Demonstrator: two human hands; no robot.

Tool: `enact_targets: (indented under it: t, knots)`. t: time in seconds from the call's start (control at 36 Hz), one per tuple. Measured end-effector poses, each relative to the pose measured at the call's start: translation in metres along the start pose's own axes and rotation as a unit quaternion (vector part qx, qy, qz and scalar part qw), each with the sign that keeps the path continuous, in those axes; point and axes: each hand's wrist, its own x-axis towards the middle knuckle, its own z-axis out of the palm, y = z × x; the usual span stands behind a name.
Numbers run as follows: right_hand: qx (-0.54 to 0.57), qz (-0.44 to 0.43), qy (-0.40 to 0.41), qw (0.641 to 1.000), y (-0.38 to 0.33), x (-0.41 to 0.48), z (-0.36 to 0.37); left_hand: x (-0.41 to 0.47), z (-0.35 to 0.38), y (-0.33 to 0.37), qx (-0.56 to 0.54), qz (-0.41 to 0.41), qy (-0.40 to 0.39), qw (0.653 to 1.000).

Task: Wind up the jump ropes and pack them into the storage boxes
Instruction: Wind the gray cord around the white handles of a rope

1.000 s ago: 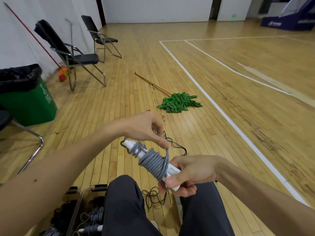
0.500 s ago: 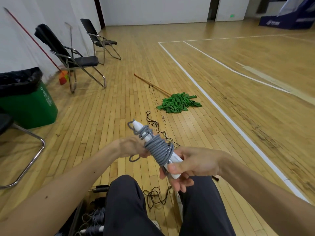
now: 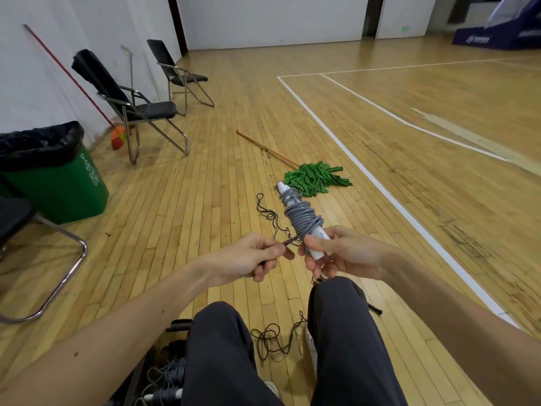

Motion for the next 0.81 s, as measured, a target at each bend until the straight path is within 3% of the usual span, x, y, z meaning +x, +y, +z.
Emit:
enact_targets:
  t: [0.25, 0.39, 0.47, 0.58, 0.64, 0.81]
  knots:
    - [-0.066, 0.022, 0.067, 0.995, 0.022, 0.010, -0.002, 0.004, 0.017, 0.004, 0.065, -0.011, 0.066, 0.996]
    - [-0.173, 0.007, 0.136, 0.975, 0.029, 0.024, 0.010, 0.009, 0.020, 0.004, 0.015, -0.052, 0.116, 0.992]
    - [-0.293, 0.024, 0.170, 0.941, 0.030, 0.038, 0.018, 0.012, 0.017, 0.005, -0.075, -0.071, 0.149, 0.983]
    - [-0.488, -0.002, 0.198, 0.850, 0.028, 0.051, 0.040, 0.008, 0.016, 0.010, -0.212, -0.094, 0.185, 0.955]
    - [-0.533, -0.009, 0.182, 0.826, 0.024, 0.057, 0.051, 0.005, 0.013, 0.008, -0.231, -0.110, 0.213, 0.943]
    - [-0.533, -0.009, 0.084, 0.842, 0.012, 0.080, 0.075, -0.011, -0.011, -0.010, -0.237, -0.171, 0.250, 0.923]
